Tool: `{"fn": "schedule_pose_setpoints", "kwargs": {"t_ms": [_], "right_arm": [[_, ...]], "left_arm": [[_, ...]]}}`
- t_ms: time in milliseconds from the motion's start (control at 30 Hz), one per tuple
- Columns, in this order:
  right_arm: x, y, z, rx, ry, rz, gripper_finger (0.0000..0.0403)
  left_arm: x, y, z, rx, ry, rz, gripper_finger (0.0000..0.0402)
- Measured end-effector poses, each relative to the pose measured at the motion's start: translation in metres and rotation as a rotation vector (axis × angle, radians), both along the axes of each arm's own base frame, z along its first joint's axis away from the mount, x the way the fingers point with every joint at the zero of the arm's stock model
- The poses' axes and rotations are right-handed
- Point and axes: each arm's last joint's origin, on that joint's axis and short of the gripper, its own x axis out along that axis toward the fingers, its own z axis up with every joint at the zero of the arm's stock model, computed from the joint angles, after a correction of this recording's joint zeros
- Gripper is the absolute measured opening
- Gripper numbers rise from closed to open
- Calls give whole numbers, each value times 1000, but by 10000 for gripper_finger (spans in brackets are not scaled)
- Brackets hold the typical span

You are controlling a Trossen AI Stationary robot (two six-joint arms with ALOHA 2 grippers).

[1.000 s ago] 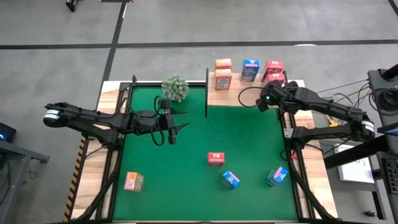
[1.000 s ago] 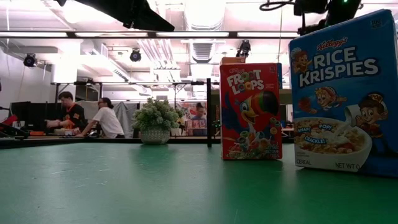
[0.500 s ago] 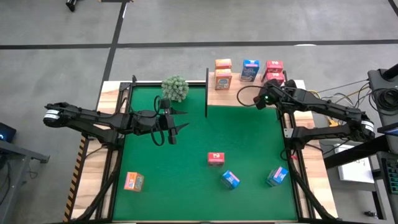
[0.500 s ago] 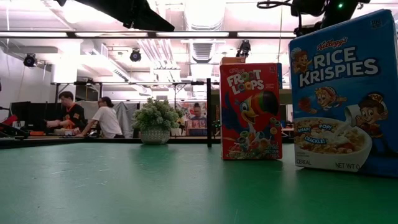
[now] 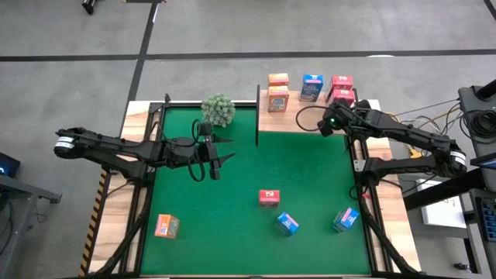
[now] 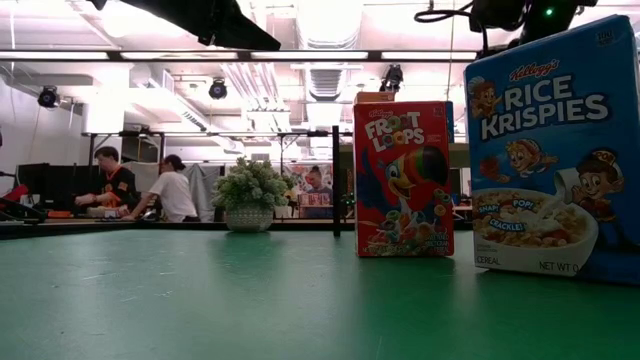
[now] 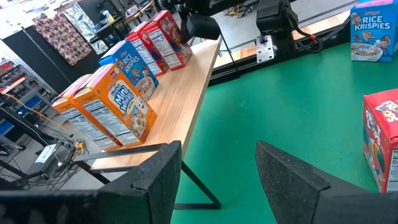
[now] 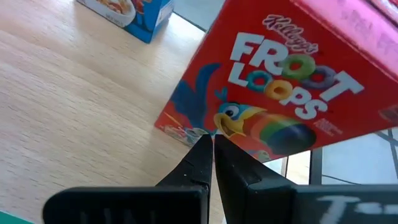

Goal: Stack cereal on shelf
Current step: Put the left red cereal box on the shelf

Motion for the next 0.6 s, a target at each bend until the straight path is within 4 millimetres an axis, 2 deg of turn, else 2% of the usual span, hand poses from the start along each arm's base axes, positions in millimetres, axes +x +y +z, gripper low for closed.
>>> {"fn": "schedule_pose_setpoints", "kwargs": {"t_ms": [433, 600], "right_arm": [[2, -2, -2, -35, 37, -18, 9], [3, 3, 4, -25, -23, 23, 9]], "left_arm": [[0, 0, 0, 0, 0, 0, 190], [0, 0, 0, 0, 0, 0, 190]]}}
